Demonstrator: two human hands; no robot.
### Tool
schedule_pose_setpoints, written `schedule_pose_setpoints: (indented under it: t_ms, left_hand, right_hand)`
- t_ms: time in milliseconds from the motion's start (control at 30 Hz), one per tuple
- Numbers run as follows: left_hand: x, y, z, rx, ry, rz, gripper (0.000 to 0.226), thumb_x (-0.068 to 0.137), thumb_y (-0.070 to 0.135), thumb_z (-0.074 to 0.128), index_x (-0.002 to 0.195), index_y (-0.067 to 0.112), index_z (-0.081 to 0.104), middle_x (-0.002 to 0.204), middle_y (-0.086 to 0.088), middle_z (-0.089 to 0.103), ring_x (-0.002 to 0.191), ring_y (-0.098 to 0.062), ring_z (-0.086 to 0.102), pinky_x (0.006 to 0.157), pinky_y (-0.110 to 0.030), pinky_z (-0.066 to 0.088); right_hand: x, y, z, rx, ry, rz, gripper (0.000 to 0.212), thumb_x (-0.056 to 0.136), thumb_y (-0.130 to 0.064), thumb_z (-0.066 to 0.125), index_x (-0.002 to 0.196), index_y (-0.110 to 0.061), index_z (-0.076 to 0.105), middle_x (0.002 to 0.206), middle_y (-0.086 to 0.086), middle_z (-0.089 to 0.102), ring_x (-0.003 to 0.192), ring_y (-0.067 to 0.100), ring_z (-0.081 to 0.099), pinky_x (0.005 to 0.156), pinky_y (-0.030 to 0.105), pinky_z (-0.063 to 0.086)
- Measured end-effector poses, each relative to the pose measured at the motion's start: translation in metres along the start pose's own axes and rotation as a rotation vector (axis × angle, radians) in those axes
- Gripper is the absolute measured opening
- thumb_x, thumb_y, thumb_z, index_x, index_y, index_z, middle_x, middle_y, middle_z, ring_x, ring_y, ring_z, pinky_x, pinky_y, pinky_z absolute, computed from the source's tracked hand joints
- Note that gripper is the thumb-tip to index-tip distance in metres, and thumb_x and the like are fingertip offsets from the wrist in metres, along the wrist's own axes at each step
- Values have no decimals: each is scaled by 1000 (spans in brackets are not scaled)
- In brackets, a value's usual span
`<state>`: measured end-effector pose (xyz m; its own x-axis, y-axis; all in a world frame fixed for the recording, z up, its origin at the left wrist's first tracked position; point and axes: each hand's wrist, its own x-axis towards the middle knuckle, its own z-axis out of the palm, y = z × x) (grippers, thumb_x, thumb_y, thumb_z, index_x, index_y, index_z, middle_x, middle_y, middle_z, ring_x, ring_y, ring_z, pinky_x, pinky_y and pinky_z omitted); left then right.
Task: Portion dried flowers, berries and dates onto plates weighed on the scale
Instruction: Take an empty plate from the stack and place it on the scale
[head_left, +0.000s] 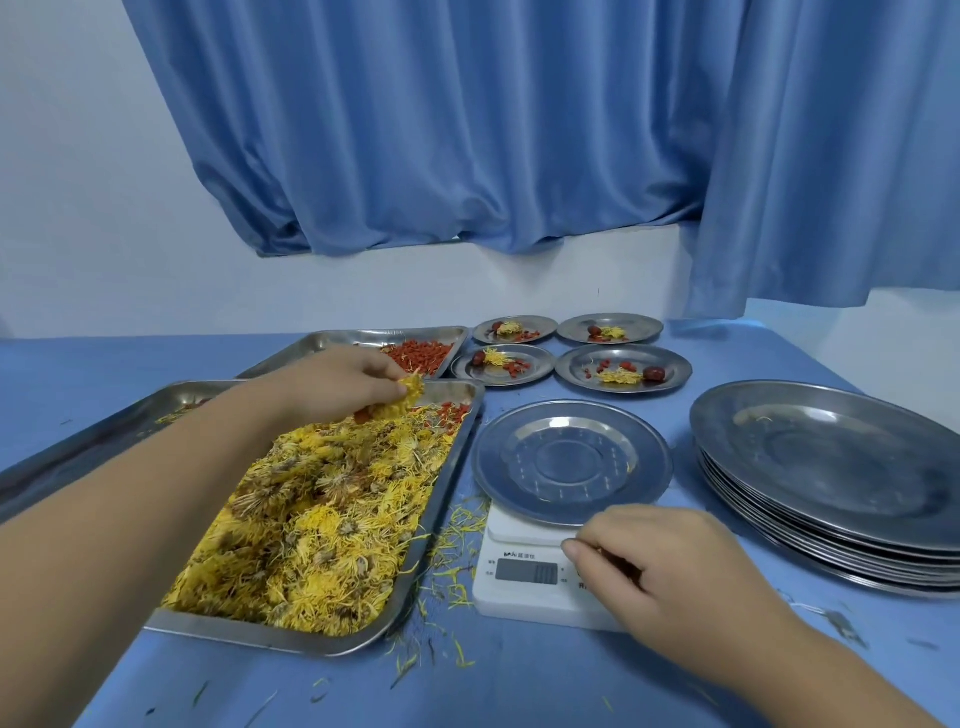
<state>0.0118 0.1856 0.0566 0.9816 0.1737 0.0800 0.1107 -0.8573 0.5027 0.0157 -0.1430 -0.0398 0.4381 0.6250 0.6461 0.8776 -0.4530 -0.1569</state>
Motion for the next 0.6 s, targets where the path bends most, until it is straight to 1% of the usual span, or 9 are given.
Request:
schedule_pose_setpoints:
  t_ms: [67,100,167,200,300,367,433,500,600]
  left_hand:
    - [2,18,12,1,-30,37,12,95,40,57,97,35,67,63,21,64,51,7,53,52,-11,39]
    - [4,28,20,-9,-51,62,11,95,39,58,99,35,67,63,22,64,52,8,54,50,-10,39]
    - [10,48,35,-40,-96,107,11,94,37,60,103,33,66,67,19,65,53,9,55,48,-7,39]
    - [13,58,43,-44,-118,126,13,93,36,60,105,32,66,72,16,66,56,9,57,50,-7,40]
    - [25,83,61,-31,-177,165,20,93,37,61,110,28,65,86,6,68,66,-1,60,63,-16,46]
    - [31,92,70,-30,-201,178,22,93,38,61,111,26,65,89,3,70,65,-2,60,64,-17,47]
    - [34,95,76,4,-208,189,25,93,41,59,112,26,65,93,7,69,62,0,61,65,-17,46]
    - [34,94,79,24,-199,187,28,92,47,57,112,30,66,99,13,65,64,0,64,69,-21,45]
    - [29,87,80,-14,-166,179,27,92,52,54,108,33,66,105,17,64,66,3,65,68,-20,44]
  right_hand:
    - [0,0,-1,7,-8,5,36,90,-40,44,59,-21,46,53,-7,41,50,8,39,45,28,37]
    - [1,0,-1,9,-14,9,36,90,-40,44,59,-21,47,53,-8,41,50,8,39,45,28,37]
    - [0,0,-2,13,-22,15,36,90,-41,43,60,-22,47,53,-8,41,51,8,39,46,29,39]
    - [0,0,-2,15,-27,19,36,91,-41,43,60,-22,48,53,-8,41,51,8,39,46,30,40]
    - [-1,1,-3,20,-36,30,37,91,-42,41,61,-21,50,54,-8,44,51,9,41,47,32,41]
    - [0,2,-3,28,-46,38,39,91,-43,40,62,-21,51,55,-7,46,52,10,43,48,33,42]
    - [0,2,-3,23,-52,36,39,91,-43,39,62,-20,51,55,-6,46,52,10,43,48,33,41]
    - [0,2,-3,13,-50,29,38,90,-43,39,61,-21,50,54,-7,44,51,10,42,46,31,39]
    - [0,1,-3,19,-57,26,38,90,-43,40,60,-22,48,54,-8,41,50,10,41,46,32,39]
